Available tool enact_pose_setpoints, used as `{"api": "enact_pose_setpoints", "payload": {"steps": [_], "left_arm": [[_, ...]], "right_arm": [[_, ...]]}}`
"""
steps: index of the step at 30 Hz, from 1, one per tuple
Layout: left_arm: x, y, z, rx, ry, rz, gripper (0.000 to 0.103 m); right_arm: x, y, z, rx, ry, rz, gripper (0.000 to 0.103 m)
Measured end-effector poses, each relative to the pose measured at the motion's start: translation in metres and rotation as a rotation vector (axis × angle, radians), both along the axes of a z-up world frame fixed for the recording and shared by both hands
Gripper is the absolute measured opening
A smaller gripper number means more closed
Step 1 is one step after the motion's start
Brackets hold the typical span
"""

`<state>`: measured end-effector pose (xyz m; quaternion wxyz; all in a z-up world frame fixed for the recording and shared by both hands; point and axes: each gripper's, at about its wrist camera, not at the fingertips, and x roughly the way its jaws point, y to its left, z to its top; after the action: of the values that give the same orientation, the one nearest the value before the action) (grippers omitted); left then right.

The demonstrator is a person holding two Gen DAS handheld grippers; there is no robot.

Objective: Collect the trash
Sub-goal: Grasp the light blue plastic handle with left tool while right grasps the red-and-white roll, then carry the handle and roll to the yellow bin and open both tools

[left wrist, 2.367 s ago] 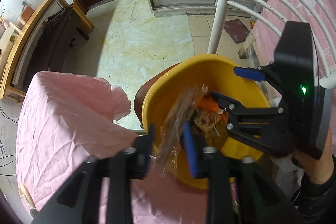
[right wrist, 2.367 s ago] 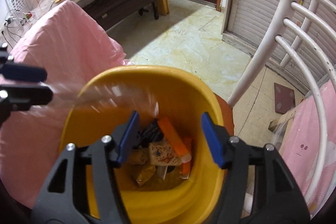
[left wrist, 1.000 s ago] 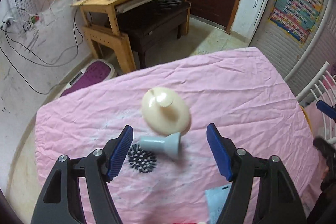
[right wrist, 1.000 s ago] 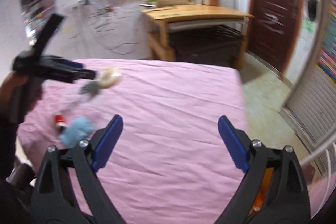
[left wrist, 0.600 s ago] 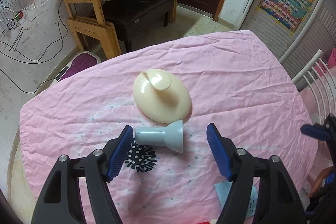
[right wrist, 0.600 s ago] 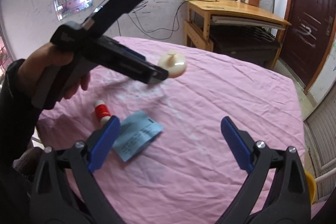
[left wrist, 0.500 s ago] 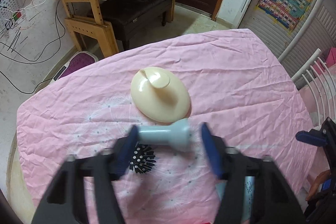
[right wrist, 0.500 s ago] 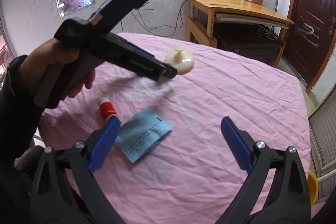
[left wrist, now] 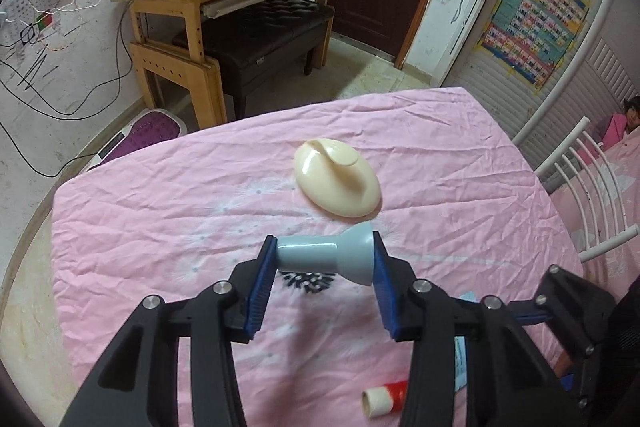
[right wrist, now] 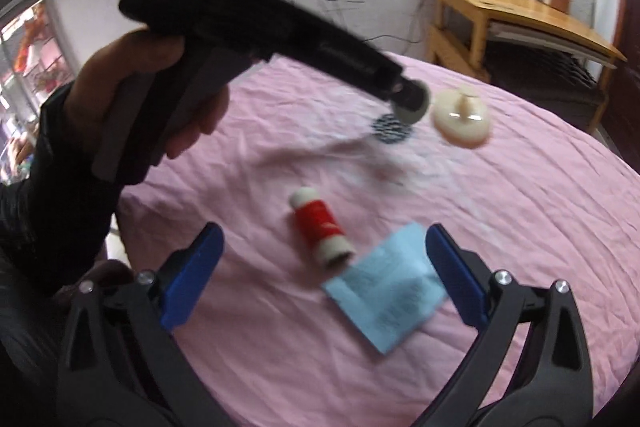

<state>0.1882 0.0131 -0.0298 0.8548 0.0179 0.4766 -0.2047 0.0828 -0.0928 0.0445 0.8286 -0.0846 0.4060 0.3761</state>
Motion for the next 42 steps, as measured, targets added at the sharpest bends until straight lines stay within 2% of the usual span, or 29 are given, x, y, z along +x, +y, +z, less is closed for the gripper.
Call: {"api": "enact_pose_setpoints", "payload": {"steps": [1,2,3,4,6,8,10,16,26,31,42], "left_arm": [[-0.002,0.004,0.001,-0.002,-0.003,0.004,0.042],[-0.003,0.009,0.001,-0.004,-0.005,0.010,0.042],[-0.004,0.013,0.002,-0.005,-0.006,0.013,0.042],[-0.006,0.017,0.001,-0.006,-0.005,0.019,0.042],[-0.007,0.024,-0.001,-0.009,-0.003,0.028,0.042],[-0.008,0.032,-0.003,-0.014,-0.001,0.037,0.042],[-0.008,0.037,-0.004,-0.024,0.001,0.044,0.042],[-0.010,0.039,-0.001,-0.039,-0.006,0.049,0.042],[-0.015,0.020,0.015,0.002,-0.047,0.040,0.042],[-0.020,-0.012,0.023,0.080,-0.101,0.038,0.042],[-0.032,-0.120,0.034,0.219,-0.194,-0.073,0.042]], "right_arm": [[0.001,0.006,-0.001,-0.016,-0.002,0.005,0.092],[0.003,0.012,-0.004,-0.038,0.000,0.006,0.072],[0.006,0.018,-0.007,-0.053,0.016,0.012,0.063],[0.008,0.022,-0.011,-0.067,0.027,0.013,0.056],[0.010,0.029,-0.017,-0.099,0.038,0.025,0.049],[0.009,0.034,-0.018,-0.126,0.025,0.025,0.032],[0.007,0.038,-0.018,-0.144,0.021,0.024,0.020],[0.002,0.040,-0.019,-0.169,-0.011,0.013,0.020],[0.004,-0.008,0.014,-0.067,-0.053,-0.089,0.020],[0.012,-0.051,0.023,-0.036,-0.060,-0.175,0.020],[0.014,-0.169,0.028,0.033,-0.087,-0.384,0.020]]}}
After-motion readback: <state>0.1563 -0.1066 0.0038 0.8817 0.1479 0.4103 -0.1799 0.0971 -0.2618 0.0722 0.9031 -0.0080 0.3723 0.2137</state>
